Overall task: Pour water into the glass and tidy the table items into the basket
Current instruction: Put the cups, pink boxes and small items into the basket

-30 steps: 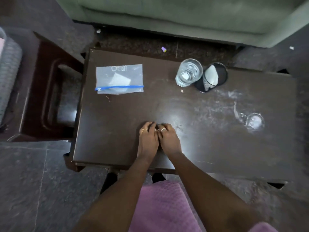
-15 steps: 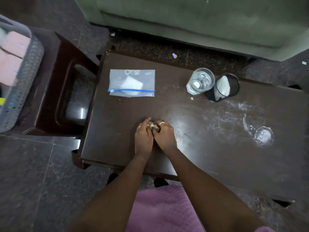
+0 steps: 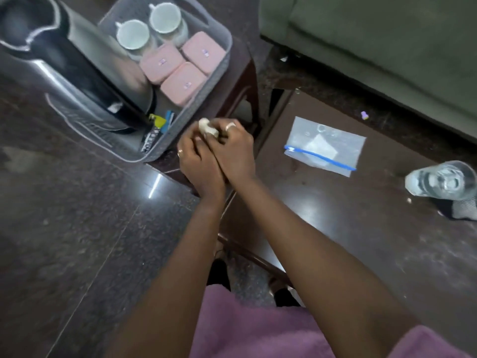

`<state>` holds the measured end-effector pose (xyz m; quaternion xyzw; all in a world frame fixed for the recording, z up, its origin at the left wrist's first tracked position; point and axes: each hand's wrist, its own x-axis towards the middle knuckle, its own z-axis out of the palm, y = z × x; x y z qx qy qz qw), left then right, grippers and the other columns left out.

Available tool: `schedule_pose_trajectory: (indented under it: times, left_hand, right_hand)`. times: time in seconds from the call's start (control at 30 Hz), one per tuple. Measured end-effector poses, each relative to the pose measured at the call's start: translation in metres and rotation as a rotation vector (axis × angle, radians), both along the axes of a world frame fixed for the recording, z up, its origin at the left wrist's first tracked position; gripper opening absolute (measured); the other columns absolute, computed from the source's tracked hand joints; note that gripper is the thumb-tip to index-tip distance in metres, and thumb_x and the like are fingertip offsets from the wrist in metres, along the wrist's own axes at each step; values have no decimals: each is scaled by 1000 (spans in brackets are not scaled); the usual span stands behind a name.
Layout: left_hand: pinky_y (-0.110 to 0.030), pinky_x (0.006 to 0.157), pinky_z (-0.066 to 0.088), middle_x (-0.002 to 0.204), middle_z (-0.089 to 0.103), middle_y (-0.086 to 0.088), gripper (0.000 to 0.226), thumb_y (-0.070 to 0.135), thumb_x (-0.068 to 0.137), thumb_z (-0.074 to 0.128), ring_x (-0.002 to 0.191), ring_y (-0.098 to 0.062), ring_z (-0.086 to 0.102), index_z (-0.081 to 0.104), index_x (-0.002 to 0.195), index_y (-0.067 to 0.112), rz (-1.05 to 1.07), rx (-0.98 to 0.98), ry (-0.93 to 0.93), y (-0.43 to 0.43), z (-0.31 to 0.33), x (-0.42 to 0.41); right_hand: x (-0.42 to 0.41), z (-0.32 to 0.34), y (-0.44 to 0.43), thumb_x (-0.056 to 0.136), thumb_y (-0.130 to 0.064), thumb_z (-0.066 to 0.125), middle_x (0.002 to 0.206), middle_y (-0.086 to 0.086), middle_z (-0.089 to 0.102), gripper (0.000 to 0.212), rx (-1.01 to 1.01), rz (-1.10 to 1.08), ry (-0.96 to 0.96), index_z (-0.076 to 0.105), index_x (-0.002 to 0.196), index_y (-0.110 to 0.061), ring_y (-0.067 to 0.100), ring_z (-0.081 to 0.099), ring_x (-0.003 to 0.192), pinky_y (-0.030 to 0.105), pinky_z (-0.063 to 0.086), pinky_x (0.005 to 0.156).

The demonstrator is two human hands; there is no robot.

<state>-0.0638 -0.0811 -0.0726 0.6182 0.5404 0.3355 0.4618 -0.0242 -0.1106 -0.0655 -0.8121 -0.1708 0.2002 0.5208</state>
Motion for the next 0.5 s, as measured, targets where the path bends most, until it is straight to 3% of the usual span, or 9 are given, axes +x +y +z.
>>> schedule_pose_trajectory:
  times: [0.13, 0.23, 0.5]
  left_hand:
    - [-37, 101, 45, 119, 65, -8, 32, 7, 91, 43, 110, -19, 59, 61, 117, 9, 87, -117, -72, 59, 14, 2]
    - [-30, 104, 42, 126, 62, -7, 35, 5, 91, 43, 117, -18, 57, 58, 124, 8, 100, -222, -58, 86, 17, 9]
    - [-34, 103, 42, 128, 61, -12, 39, 5, 92, 40, 119, -26, 55, 54, 128, 8, 99, -303, -21, 100, 4, 17]
  right_hand:
    - [7, 11, 67, 85, -15, 65, 98, 16, 68, 18, -3, 117, -76, 70, 100, -5, 27, 64, 94, 24, 41, 84]
    - [19, 7, 100, 87, -18, 62, 101, 15, 71, 20, -104, 211, -112, 69, 101, -6, 27, 63, 100, 27, 40, 86]
    - [30, -3, 119, 89, -18, 58, 108, 15, 70, 24, -206, 347, -136, 66, 110, -8, 30, 61, 106, 36, 44, 91]
